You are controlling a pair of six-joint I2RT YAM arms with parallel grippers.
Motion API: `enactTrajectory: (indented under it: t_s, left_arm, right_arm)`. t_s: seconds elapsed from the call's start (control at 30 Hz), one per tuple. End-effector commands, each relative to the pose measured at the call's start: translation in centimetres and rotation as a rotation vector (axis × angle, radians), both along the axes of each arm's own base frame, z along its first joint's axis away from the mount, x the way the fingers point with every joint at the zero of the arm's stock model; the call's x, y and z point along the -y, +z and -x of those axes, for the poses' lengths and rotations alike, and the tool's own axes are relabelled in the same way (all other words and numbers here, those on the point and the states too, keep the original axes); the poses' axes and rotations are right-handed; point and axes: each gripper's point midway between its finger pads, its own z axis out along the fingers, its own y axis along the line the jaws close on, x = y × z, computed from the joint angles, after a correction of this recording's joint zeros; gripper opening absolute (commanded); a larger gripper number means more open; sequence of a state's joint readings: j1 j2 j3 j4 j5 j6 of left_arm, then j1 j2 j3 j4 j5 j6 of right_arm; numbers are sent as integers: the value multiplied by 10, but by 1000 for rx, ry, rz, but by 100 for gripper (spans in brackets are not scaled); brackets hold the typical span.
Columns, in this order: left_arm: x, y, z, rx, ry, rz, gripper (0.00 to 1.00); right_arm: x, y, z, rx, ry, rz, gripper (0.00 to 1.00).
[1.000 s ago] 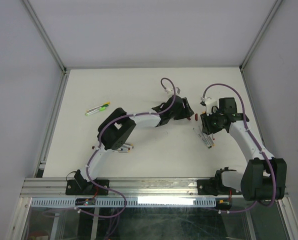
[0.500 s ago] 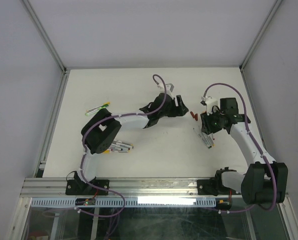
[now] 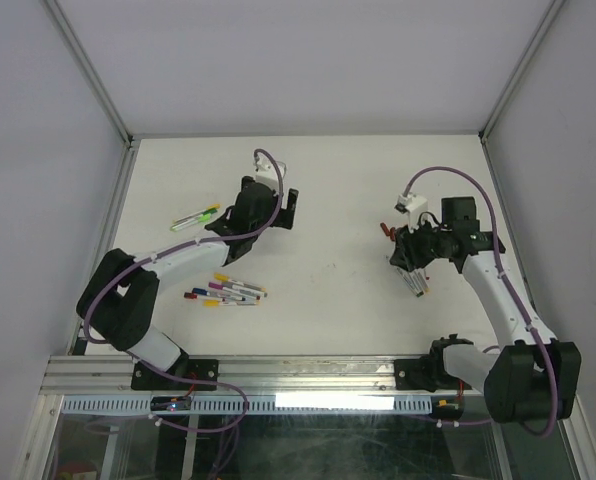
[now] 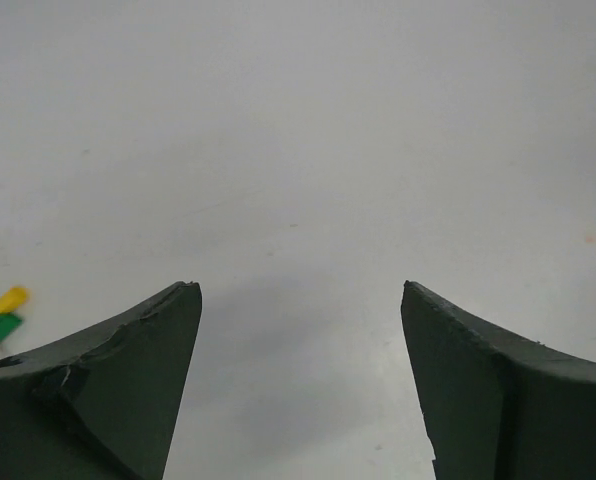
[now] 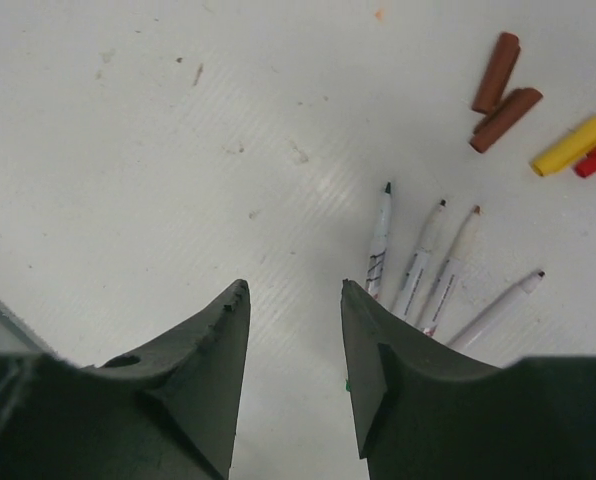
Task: Open the pen caps
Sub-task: Move the pen to the center of the board.
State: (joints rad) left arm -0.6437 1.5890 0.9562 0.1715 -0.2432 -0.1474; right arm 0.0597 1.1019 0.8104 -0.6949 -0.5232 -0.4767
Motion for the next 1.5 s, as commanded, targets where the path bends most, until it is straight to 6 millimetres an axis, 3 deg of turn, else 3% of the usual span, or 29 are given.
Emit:
enactTrajectory:
  t_s: [0.0,0.1,0.2,0.3,0.43,0.57,0.77,0.93,1.13,1.23,1.47]
  left_arm:
    - [-84,-12,-1,31,160,-374,84]
    - [-119,-19,-5,-30,220,-388,85]
    - [-142,-19,-7,-58,265,-340,87]
    - [-130,-9,1,-61,187,-221,88]
    - [-84,5,34,-124,-3,34,88]
    - [-72,7,68,-198,-8,254,88]
    - [-93,30,97,-131,131,486,91]
    - [-112,32,114,-161,260,594,89]
    - [-111,24,146,-274,282,713,87]
    - [-100,17,159,-348,263,759,85]
    - [-102,15,155,-272,364,618,89]
  right_arm:
    - [-31,32,-6,103,169,-70,45]
    - [-55,39,-2,120,304,-90,45]
    - [-82,59,1,157,427,-147,45]
    - [-100,68,4,139,501,-215,45]
    - [-100,49,9,68,524,-212,45]
    - [-105,36,22,50,563,-243,45]
    - [-151,27,33,129,678,-235,49]
    - [-189,22,46,72,746,-220,49]
    - [-188,11,51,77,776,-156,49]
    - [-184,9,49,86,772,-133,49]
    - [-190,8,46,69,744,-162,49]
